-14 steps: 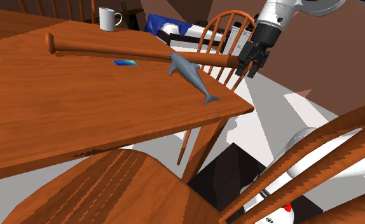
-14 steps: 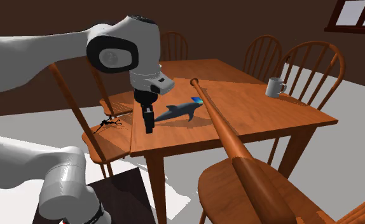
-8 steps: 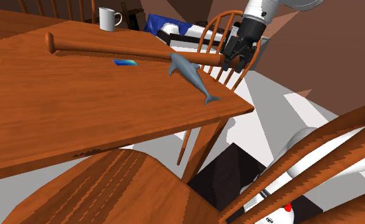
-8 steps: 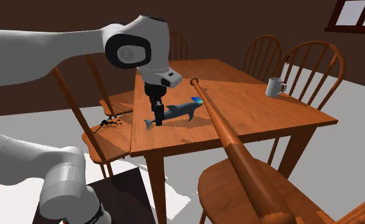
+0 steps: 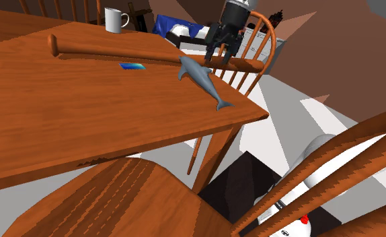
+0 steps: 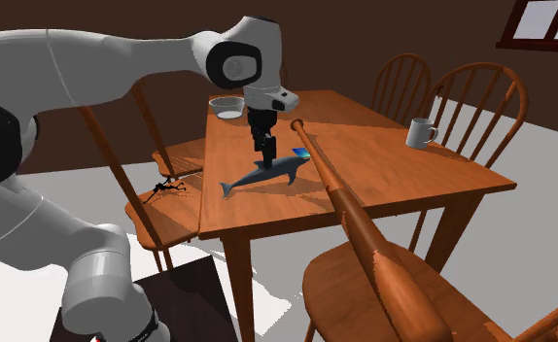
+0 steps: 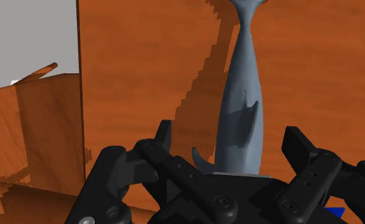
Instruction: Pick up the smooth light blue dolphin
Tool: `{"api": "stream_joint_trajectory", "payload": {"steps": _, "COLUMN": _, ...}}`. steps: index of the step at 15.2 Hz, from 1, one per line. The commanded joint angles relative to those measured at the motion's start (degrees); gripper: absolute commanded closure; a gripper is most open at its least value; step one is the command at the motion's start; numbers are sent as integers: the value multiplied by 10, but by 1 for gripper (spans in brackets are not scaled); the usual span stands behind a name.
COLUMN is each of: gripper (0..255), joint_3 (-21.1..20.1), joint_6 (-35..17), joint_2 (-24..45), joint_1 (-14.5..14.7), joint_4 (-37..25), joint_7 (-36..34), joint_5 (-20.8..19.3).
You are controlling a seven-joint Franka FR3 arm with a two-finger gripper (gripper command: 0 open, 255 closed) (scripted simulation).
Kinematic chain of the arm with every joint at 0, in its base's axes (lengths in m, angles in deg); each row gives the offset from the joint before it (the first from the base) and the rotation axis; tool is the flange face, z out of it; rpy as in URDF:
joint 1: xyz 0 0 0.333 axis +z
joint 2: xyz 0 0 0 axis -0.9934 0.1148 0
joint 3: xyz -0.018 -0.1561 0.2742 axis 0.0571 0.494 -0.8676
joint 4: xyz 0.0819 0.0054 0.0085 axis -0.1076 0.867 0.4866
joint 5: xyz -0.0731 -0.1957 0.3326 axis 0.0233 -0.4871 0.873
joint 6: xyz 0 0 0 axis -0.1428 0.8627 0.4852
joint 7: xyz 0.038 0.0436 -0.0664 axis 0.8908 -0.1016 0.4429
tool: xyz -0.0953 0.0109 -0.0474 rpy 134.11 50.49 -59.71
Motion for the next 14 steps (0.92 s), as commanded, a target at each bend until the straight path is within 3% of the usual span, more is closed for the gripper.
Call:
{"api": "stream_joint_trajectory", "payload": {"steps": 1, "gripper": 0, "joint_3": -14, "joint_6": -12, "joint_2": 41, "joint_1": 4, "joint_4": -37, "joint_7": -15, "joint_5": -3}}
{"api": "stream_joint_trajectory", "payload": {"steps": 3, "gripper": 0, "joint_3": -21, "joint_6": -16, "joint_2": 64, "joint_1": 6, "joint_4": -60, "joint_7": -22, "joint_5": -7}}
{"api": "stream_joint_trajectory", "payload": {"steps": 12, "gripper": 0, "joint_3": -22, "joint_6": -74, "joint_2": 54, "joint_1": 7, "joint_4": 8, "joint_7": -16, "joint_5": -4}}
{"api": "stream_joint_trajectory", "payload": {"steps": 13, "gripper": 255, "joint_3": -22, "joint_6": -73, "joint_2": 55, "joint_1": 7, "joint_4": 7, "joint_7": -17, "joint_5": -4}}
{"api": "stream_joint_trajectory", "payload": {"steps": 14, "gripper": 255, "joint_3": -23, "joint_6": -74, "joint_2": 54, "joint_1": 8, "joint_4": 8, "joint_7": -17, "joint_5": -4}}
